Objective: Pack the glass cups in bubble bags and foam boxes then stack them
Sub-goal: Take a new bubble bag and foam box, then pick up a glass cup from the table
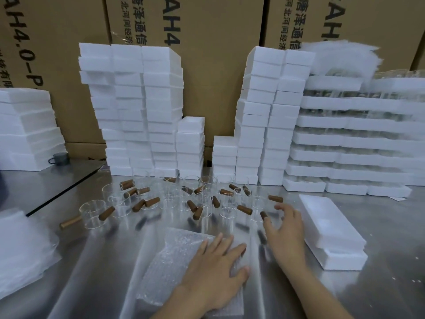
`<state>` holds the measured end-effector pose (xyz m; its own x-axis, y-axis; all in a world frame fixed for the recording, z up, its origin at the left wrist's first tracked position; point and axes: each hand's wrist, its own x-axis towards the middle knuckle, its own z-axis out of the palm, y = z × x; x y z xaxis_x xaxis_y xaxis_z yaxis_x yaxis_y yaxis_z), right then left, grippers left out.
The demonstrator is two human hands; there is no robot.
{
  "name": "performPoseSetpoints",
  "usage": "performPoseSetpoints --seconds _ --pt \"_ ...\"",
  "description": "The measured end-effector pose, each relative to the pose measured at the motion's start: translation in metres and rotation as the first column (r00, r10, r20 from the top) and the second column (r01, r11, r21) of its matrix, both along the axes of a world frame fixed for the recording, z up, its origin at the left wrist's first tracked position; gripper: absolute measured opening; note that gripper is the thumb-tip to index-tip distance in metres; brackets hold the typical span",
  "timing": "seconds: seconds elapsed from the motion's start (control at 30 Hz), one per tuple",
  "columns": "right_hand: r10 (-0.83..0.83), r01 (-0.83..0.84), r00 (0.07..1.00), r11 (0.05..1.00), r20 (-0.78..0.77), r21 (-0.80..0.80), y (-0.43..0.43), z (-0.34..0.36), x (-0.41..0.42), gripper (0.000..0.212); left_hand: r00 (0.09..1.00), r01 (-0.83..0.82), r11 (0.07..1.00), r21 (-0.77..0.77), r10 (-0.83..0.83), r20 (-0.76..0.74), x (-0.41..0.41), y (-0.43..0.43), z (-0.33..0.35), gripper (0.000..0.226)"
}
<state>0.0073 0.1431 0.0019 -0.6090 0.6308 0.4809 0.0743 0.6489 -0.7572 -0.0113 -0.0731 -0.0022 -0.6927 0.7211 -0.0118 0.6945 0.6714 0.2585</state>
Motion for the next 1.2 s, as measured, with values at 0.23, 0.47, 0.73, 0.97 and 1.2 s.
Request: performPoseSetpoints --seconds 0.23,0.47,0.73,0.97,1.2 --pt "0.210 -0.200 0.973 0.975 0.098 -0.100 -0.003 -0.006 0.008 0.043 0.999 -0.038 0.999 -0.013 0.038 0.016 0.001 -0.001 0.005 0.071" --pt "0.168 -0.165 0.986 0.970 0.000 -0.176 0.000 -0.009 0.003 0.012 0.999 -0.035 0.999 -0.002 0.035 0.022 0.002 -0.001 0.001 0.072" --pt "-0.038 -0.007 0.966 0.985 -0.257 -0.170 0.000 0.004 0.017 0.021 0.999 -0.029 0.994 0.110 0.028 0.016 0.002 -0.003 0.006 0.065" --pt "0.225 -0.298 0.861 0.950 -0.456 -0.095 -0.044 0.044 0.027 0.026 0.968 -0.240 0.522 0.818 0.071 0.239 -0.002 -0.003 0.041 0.040" --pt "0.487 -0.570 0.711 0.821 -0.507 -0.011 -0.084 0.053 0.036 0.012 0.984 -0.179 0.205 0.962 0.047 0.173 -0.013 -0.021 0.062 0.079"
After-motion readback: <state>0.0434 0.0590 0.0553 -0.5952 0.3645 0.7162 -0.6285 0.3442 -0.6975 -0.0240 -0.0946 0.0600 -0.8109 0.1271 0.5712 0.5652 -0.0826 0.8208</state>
